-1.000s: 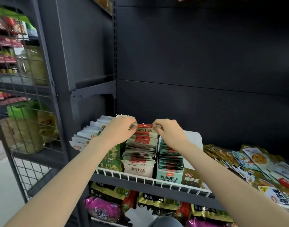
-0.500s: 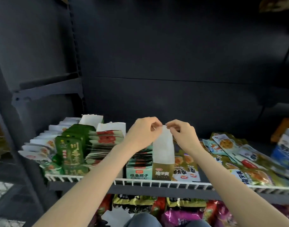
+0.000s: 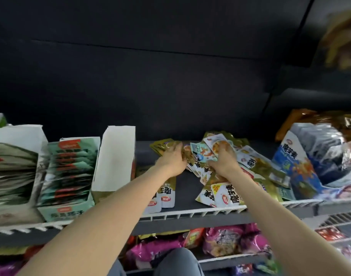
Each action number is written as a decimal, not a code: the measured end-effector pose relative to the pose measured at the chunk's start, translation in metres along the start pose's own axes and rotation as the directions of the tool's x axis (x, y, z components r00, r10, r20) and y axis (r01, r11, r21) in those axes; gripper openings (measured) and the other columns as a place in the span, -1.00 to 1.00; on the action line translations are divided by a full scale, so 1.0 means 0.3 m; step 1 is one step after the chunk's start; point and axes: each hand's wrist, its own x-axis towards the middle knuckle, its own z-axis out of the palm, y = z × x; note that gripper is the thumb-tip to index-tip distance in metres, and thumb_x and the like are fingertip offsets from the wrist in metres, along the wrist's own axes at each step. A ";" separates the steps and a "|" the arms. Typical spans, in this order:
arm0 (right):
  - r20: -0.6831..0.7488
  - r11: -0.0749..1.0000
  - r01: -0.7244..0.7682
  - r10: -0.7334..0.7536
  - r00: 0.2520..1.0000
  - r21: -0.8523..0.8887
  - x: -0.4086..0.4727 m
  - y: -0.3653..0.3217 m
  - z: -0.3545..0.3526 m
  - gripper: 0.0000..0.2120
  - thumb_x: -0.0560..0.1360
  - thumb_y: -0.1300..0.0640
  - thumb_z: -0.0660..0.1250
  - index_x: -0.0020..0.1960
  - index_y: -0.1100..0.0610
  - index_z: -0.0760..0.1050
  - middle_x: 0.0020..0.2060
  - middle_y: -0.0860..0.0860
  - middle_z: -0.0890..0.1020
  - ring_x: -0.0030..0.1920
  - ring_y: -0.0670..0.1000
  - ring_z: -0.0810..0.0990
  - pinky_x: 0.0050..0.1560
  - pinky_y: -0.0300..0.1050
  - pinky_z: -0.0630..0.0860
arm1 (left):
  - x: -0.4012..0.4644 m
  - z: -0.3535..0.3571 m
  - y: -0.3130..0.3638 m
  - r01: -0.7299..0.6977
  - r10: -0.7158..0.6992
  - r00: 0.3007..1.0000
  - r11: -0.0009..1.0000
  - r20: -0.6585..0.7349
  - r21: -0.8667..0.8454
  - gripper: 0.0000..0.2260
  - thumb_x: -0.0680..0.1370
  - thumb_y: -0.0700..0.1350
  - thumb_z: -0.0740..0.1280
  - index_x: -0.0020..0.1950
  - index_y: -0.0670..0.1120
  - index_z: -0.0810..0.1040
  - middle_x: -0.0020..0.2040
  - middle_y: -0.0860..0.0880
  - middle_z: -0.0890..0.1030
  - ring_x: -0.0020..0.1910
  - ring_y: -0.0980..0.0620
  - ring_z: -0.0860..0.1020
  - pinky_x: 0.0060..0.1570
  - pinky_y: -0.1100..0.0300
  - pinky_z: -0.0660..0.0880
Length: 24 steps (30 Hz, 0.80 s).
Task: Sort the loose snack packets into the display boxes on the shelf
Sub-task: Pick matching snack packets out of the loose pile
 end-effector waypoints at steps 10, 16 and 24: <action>-0.128 0.847 0.253 -0.349 0.928 -0.468 -0.014 -0.056 0.042 -0.88 0.46 0.30 0.26 -0.07 0.16 0.54 -0.20 0.06 0.64 -0.19 0.10 0.63 -0.32 -0.16 0.37 | 0.011 0.010 0.052 0.035 -0.072 0.980 0.981 -0.187 -0.192 -0.75 0.60 -0.14 0.14 0.17 -0.22 0.50 0.13 -0.12 0.52 0.10 -0.13 0.50 0.09 0.06 0.45; -0.476 0.757 0.602 -0.639 0.604 -0.253 -0.155 -0.060 0.020 -0.94 0.39 0.13 0.38 -0.23 0.09 0.61 -0.58 -0.07 0.49 -0.62 -0.06 0.45 -0.59 -0.32 0.23 | -0.069 -0.083 0.093 0.195 -0.346 0.938 0.476 0.021 -0.858 -0.64 0.53 0.07 0.30 0.07 -0.24 0.54 -0.04 -0.15 0.62 -0.12 -0.10 0.62 -0.14 0.11 0.60; -0.116 0.699 -0.022 0.149 0.982 0.715 -0.298 -0.269 -0.111 -0.28 0.47 -0.03 0.39 0.50 0.03 0.11 0.39 0.08 0.31 0.40 0.13 0.26 0.33 0.07 0.28 | -0.260 -0.283 -0.007 -0.135 -0.363 0.806 0.656 -0.468 -0.742 -0.80 0.58 -0.21 0.22 0.18 -0.06 0.50 0.08 -0.03 0.56 0.06 0.00 0.54 0.11 0.03 0.53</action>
